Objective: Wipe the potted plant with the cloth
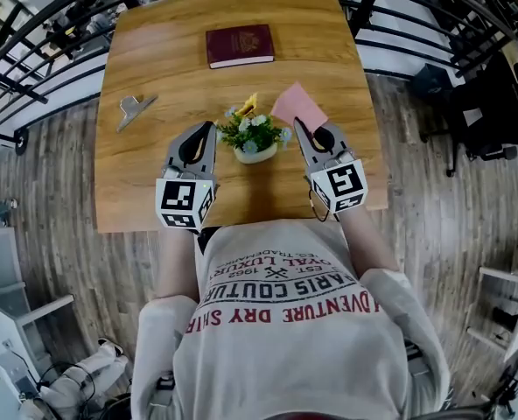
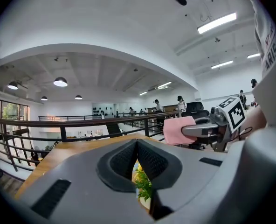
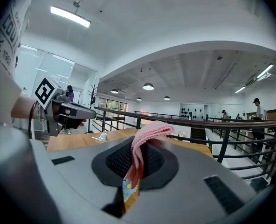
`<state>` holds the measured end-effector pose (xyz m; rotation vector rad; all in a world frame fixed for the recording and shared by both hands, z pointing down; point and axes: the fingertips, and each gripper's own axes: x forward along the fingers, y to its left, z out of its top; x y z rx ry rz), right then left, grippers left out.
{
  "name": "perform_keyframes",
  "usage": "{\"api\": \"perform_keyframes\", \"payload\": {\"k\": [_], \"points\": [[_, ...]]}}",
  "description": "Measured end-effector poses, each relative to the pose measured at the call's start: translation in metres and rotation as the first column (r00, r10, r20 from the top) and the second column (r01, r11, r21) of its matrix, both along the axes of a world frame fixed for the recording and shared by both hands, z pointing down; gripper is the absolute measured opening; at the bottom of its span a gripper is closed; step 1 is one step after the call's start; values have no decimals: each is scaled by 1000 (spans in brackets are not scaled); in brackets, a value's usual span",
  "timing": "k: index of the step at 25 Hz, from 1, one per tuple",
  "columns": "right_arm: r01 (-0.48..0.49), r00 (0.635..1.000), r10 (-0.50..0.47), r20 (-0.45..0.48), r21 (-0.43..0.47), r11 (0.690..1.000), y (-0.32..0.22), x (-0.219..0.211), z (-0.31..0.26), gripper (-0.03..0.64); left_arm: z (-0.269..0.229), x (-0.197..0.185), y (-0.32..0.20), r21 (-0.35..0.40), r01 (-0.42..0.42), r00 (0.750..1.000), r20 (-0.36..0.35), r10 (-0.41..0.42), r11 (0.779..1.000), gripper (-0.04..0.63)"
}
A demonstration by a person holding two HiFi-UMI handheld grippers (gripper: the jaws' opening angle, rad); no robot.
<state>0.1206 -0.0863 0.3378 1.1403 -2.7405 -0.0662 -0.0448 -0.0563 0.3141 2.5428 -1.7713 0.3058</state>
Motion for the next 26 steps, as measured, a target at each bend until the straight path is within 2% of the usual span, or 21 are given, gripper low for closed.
{"api": "perform_keyframes", "payload": {"k": [4, 6, 9, 15, 20, 26], "points": [[52, 998, -52, 44, -17, 998, 5, -5, -4, 35, 10, -1, 0, -29, 3, 1000, 16, -2, 1000, 17], [64, 996, -63, 62, -19, 998, 5, -6, -6, 35, 12, -3, 2, -34, 2, 1000, -1, -2, 999, 17], [56, 998, -56, 26, 0, 998, 3, -6, -5, 35, 9, -5, 3, -16, 3, 1000, -25, -4, 1000, 17], [48, 999, -47, -17, 39, 998, 6, -4, -2, 37, 1, -2, 6, 11, -15, 999, -28, 16, 1000, 17], [43, 999, -43, -1, 50, 998, 5, -3, -7, 35, -7, 2, 8, 39, -37, 999, -13, 38, 999, 17], [41, 999, -42, 16, 52, 998, 7, -1, -9, 37, -2, 7, 8, 31, -68, 998, 9, 68, 997, 17]]}}
